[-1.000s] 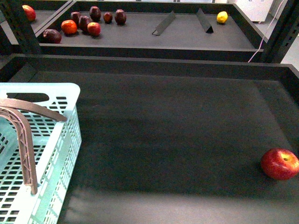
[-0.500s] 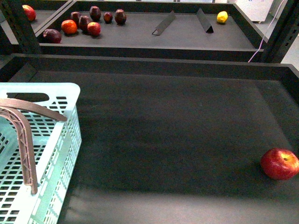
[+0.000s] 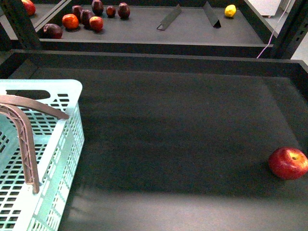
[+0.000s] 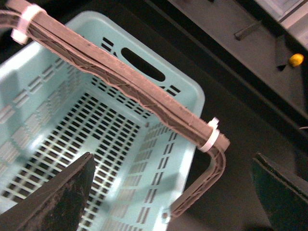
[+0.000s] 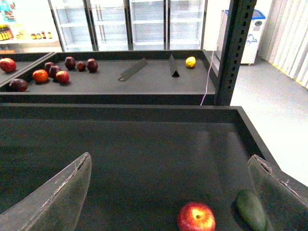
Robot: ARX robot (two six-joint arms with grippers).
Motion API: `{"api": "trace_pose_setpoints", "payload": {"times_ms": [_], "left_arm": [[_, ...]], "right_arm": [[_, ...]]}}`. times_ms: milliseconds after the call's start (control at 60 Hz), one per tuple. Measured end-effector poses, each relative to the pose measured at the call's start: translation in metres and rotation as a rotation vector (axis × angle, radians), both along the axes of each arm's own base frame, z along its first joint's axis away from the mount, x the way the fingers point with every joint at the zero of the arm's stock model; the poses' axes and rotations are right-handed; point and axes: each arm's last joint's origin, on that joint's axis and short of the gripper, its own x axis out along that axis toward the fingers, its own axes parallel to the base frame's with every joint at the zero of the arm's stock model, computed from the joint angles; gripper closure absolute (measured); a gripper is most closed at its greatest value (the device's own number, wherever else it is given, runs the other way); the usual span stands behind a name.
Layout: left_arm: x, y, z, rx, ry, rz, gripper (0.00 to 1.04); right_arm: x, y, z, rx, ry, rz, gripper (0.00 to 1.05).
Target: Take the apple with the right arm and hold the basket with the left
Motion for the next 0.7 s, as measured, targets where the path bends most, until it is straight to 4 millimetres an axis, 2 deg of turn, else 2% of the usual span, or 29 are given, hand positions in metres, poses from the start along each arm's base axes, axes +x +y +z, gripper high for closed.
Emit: {"api": "trace_pose_setpoints", "payload": {"times_ms": [150, 283, 517, 700], "left_arm": [[0.031, 0.02, -0.014, -0.258, 0.05, 0.078, 0.07], [0.073, 0.037, -0.033, -0.453, 0.064, 0.138, 0.07], [0.119, 0.05, -0.05, -0.515, 0.102, 0.211, 0.07], [0.136, 0.049, -0.056, -0.509, 0.122, 0.225, 0.07]], "right_arm": [[0.0, 0.0, 0.0, 0.0, 0.0, 0.0, 0.09], [0.0, 0.0, 0.0, 0.0, 0.0, 0.0, 0.09], [0.0, 0.0, 0.0, 0.0, 0.0, 0.0, 0.09], [0.0, 0.0, 0.0, 0.0, 0.0, 0.0, 0.09]]}}
